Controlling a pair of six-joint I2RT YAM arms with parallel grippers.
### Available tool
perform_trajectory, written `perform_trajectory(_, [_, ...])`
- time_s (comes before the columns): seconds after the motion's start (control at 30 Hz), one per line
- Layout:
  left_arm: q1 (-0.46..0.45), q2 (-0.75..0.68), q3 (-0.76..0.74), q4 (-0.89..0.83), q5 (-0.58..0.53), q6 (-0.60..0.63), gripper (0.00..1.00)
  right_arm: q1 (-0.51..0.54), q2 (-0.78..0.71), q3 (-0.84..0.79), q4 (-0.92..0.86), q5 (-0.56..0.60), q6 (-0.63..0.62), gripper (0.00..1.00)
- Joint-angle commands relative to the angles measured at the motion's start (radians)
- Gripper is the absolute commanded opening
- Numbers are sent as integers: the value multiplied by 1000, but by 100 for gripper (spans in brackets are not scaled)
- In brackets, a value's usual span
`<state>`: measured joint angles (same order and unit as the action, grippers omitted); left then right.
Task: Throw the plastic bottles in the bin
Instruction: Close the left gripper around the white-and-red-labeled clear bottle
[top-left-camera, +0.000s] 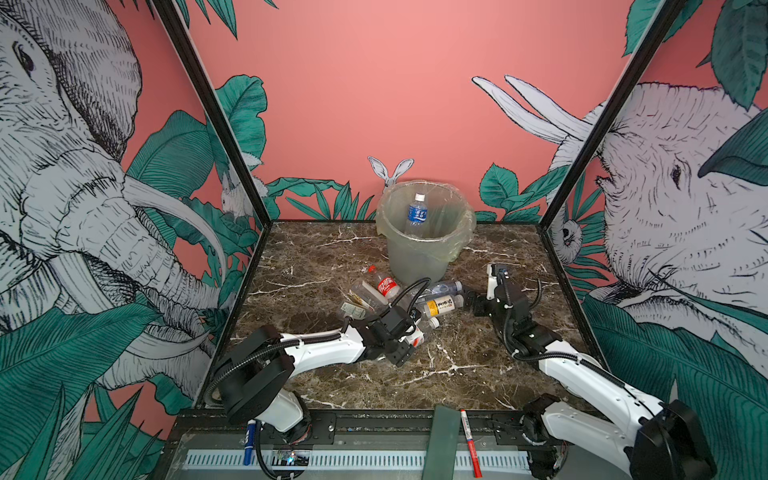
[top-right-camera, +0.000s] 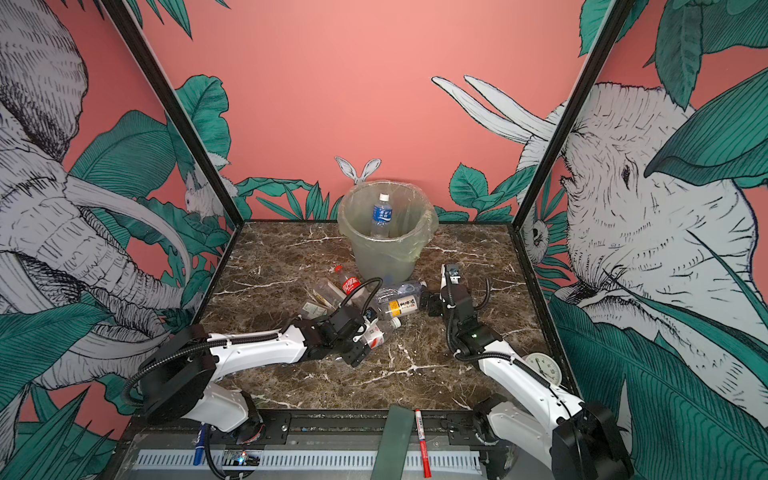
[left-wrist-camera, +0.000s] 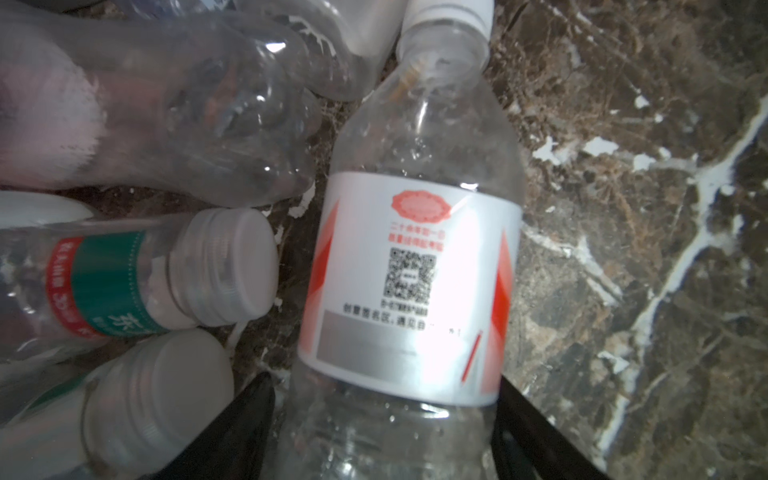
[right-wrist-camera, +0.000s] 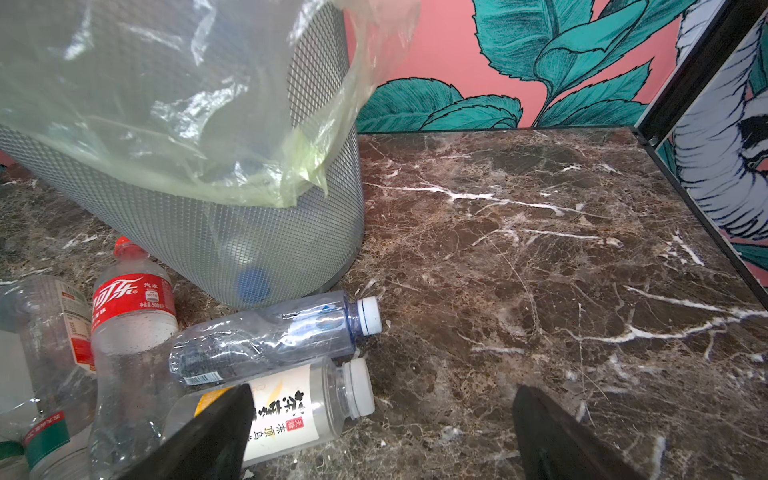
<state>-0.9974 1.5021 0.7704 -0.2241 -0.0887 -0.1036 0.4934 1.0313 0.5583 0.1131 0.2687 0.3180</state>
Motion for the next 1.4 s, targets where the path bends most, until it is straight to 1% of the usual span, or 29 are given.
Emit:
perform_trajectory(0.0, [-7,12,29,-46,12,24,80,-2,7,27,19,4,-3,99])
perform_trajectory(0.23, [-12,23,35,-47,2,27,78,-1,7,30,16,6,-5,99])
perform_trajectory(0.3, [-15,21,33,-44,2,25,75,-2,6,29,16,5,-5,99])
perform_trajectory(0.47, [-21,18,19,-35,6,19,64,-2,6,29,14,2,-5,99])
perform_trajectory(0.63, [-27,-14,-11,-9,11,6,59,-2,6,31,12,0,-5,99])
perform_trajectory(0.83, [-36,-104,-74,23,14,-24,57,-2,7,31,13,0,-5,99])
perform_trajectory(0.97, [-48,-189,-123,33,-13,-41,57,-1,7,32,11,-6,-2,99])
perform_trajectory(1.13, [-50,-298,-201,71,-63,-71,57,-2,1,32,9,-11,0,99])
perform_trajectory(1.37, [-58,-490,-276,91,-173,-79,56,-1,9,31,13,-16,6,99])
